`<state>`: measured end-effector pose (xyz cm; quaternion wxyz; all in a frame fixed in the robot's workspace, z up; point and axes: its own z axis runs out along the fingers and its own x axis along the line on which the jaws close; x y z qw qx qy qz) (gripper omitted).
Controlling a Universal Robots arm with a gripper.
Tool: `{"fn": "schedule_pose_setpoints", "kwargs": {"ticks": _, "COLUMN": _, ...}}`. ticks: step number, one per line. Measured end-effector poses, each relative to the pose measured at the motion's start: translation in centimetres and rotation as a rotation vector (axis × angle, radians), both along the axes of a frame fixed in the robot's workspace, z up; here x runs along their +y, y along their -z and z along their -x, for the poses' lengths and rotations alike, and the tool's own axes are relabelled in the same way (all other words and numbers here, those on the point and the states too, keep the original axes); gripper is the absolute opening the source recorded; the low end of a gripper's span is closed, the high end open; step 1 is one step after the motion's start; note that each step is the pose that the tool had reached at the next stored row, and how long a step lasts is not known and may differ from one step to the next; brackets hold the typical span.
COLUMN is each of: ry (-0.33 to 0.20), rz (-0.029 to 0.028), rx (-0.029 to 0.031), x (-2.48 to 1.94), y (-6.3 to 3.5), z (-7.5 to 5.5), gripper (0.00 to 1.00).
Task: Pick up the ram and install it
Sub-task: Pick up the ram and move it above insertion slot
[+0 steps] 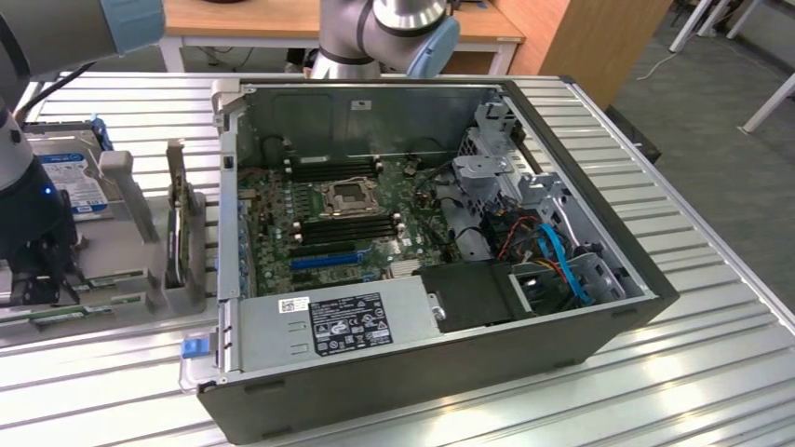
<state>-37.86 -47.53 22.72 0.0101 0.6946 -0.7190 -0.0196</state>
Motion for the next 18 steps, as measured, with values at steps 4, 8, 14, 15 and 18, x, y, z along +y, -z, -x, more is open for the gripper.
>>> {"fn": "schedule_pose_setpoints", "kwargs": {"ticks": 4, "ry": 0.0, "rz": 0.0001, "rx": 0.0, "x": 0.0, "y": 0.35, "z": 0.0, "gripper": 0.29}}
{"fn": "schedule_pose_setpoints", "kwargs": {"ticks": 8, "ry": 0.0, "rz": 0.0001, "rx": 0.0, "x": 0.0, "y": 0.68, "z": 0.0, "gripper": 0.29}}
{"fn": "schedule_pose_setpoints", "kwargs": {"ticks": 14, "ry": 0.0, "rz": 0.0001, "rx": 0.0, "x": 0.0, "y": 1.37, "z": 0.0, "gripper": 0.29}}
{"fn": "schedule_pose_setpoints", "kwargs": {"ticks": 15, "ry": 0.0, "rz": 0.0001, "rx": 0.0001, "x": 0.0, "y": 1.48, "z": 0.0, "gripper": 0.29}}
{"fn": "schedule_pose_setpoints", "kwargs": {"ticks": 18, "ry": 0.0, "rz": 0.0001, "rx": 0.0001, "x": 0.0, "y": 1.76, "z": 0.0, "gripper": 0.29}}
